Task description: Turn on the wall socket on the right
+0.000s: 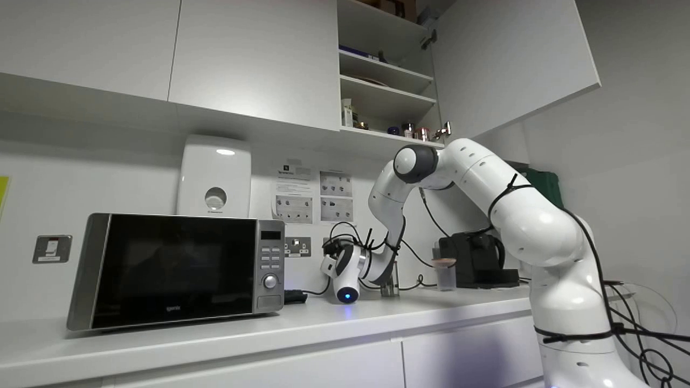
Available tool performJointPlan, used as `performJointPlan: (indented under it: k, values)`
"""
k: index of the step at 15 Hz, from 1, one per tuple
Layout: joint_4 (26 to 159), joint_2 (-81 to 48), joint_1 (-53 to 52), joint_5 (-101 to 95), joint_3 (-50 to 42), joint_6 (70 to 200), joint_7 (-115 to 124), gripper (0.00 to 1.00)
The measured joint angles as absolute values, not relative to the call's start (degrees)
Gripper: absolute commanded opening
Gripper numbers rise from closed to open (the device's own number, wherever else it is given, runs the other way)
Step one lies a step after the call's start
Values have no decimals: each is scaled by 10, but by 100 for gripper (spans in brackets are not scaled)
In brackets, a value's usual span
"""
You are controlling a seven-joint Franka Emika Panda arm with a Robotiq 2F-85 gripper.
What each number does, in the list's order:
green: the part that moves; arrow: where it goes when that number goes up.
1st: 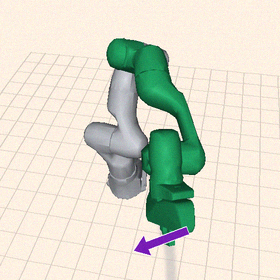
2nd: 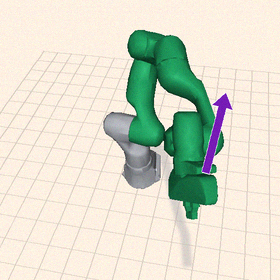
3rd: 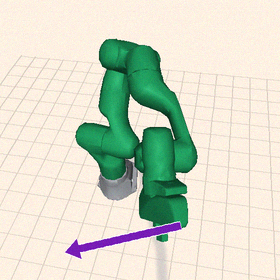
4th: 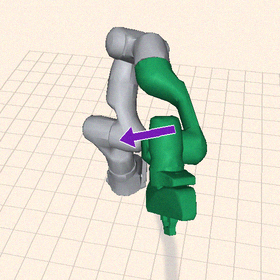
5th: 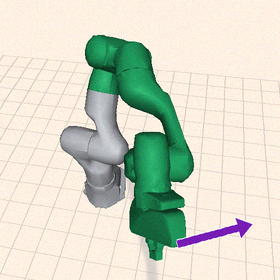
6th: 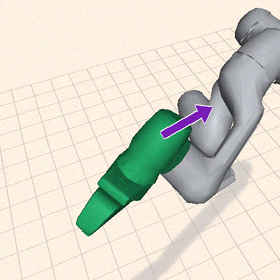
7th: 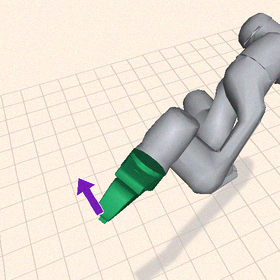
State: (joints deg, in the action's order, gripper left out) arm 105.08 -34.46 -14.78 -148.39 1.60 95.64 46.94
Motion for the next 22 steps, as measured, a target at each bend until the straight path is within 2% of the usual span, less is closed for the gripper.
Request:
performJointPlan:
  k: [3,4,6,14,15,22]
  values:
    - [1050,-338,-122,-1484,44,975,469,100]
    - [1049,-335,-117,-1484,49,978,469,75]
    - [1040,-331,-111,-1484,54,985,469,66]
    - [1026,-322,-105,-1488,54,997,455,5]
    - [1026,-323,-109,-1488,51,997,451,0]
    - [1027,-326,-136,-1488,30,997,439,0]
